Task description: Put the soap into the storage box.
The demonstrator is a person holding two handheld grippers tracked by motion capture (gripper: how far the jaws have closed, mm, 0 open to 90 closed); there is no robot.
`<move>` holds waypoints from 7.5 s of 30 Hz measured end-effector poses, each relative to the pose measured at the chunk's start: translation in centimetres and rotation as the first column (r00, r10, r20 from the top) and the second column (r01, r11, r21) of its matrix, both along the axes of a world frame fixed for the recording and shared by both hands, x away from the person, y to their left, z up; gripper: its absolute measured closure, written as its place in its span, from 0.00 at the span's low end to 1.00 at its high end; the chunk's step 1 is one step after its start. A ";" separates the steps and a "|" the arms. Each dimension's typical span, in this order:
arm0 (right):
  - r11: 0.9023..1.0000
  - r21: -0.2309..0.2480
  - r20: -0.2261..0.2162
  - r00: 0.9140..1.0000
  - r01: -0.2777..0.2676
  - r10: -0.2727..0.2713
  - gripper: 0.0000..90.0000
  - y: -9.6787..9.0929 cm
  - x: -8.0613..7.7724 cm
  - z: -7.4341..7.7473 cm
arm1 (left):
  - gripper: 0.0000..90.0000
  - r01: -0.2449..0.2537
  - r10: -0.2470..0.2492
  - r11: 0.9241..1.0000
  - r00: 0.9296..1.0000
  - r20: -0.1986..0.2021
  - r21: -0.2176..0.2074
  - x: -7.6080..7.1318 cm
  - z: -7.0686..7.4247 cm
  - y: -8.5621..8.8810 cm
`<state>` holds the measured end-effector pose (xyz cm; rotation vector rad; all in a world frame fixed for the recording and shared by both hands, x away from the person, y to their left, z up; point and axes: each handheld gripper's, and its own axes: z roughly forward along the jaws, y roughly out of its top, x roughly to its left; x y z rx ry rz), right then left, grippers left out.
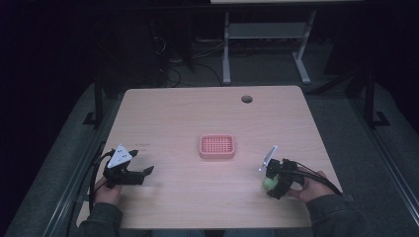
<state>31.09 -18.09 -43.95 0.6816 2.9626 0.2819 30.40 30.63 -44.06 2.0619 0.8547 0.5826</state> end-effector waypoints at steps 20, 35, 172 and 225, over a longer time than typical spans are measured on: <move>1.000 0.012 -0.014 1.000 0.019 -0.019 0.28 -0.1 0.2 0.0 | 0.16 0.001 -0.001 1.000 1.000 0.001 0.007 0.0 0.1 0.1; 0.995 0.089 0.001 0.999 0.034 -0.034 0.28 -0.4 0.4 1.1 | 0.16 0.006 -0.006 1.000 1.000 0.002 0.010 -0.1 0.1 0.1; 0.988 0.128 0.046 0.996 -0.082 0.077 0.28 16.0 14.0 2.5 | 0.16 -0.003 0.003 0.999 1.000 0.006 -0.042 0.1 0.2 0.5; 0.981 0.192 0.032 0.999 -0.034 0.028 0.24 15.0 13.8 3.1 | 0.16 -0.002 0.002 1.000 1.000 0.004 -0.029 0.2 0.2 0.4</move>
